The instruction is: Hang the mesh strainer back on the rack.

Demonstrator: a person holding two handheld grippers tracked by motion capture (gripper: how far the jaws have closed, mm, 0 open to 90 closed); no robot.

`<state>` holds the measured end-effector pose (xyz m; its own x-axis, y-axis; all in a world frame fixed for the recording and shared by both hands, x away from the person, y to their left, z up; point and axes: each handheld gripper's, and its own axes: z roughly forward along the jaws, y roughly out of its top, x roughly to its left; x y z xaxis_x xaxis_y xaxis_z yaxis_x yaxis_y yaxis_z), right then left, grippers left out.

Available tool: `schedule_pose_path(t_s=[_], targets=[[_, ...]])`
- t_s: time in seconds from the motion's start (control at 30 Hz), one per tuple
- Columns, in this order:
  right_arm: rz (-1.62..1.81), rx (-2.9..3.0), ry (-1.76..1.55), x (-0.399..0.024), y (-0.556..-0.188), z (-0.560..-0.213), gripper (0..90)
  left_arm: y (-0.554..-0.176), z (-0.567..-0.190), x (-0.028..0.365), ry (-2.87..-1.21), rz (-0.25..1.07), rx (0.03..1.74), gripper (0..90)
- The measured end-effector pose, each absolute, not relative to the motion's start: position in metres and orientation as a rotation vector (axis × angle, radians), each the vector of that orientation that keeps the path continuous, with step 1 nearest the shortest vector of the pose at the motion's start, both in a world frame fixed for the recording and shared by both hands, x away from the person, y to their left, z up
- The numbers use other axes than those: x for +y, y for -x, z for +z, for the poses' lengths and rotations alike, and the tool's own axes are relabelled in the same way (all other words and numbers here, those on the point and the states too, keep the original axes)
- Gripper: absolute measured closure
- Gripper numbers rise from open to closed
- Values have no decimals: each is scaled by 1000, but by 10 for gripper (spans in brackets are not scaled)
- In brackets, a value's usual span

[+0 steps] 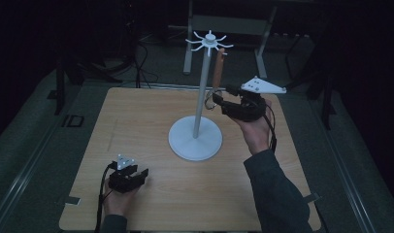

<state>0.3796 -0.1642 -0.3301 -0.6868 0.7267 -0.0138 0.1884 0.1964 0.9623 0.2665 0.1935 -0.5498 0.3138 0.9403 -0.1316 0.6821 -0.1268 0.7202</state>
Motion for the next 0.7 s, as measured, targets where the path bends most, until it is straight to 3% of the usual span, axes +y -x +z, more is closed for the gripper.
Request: schedule_pose_path(t_s=[0.5, 0.7], targets=[[1352, 2127, -852, -162, -376, -343, 318, -266, -550, 193, -1880, 469, 1438, 509], [1233, 2181, -915, -178, -378, -379, 314, -267, -550, 194, -1886, 467, 1436, 509]])
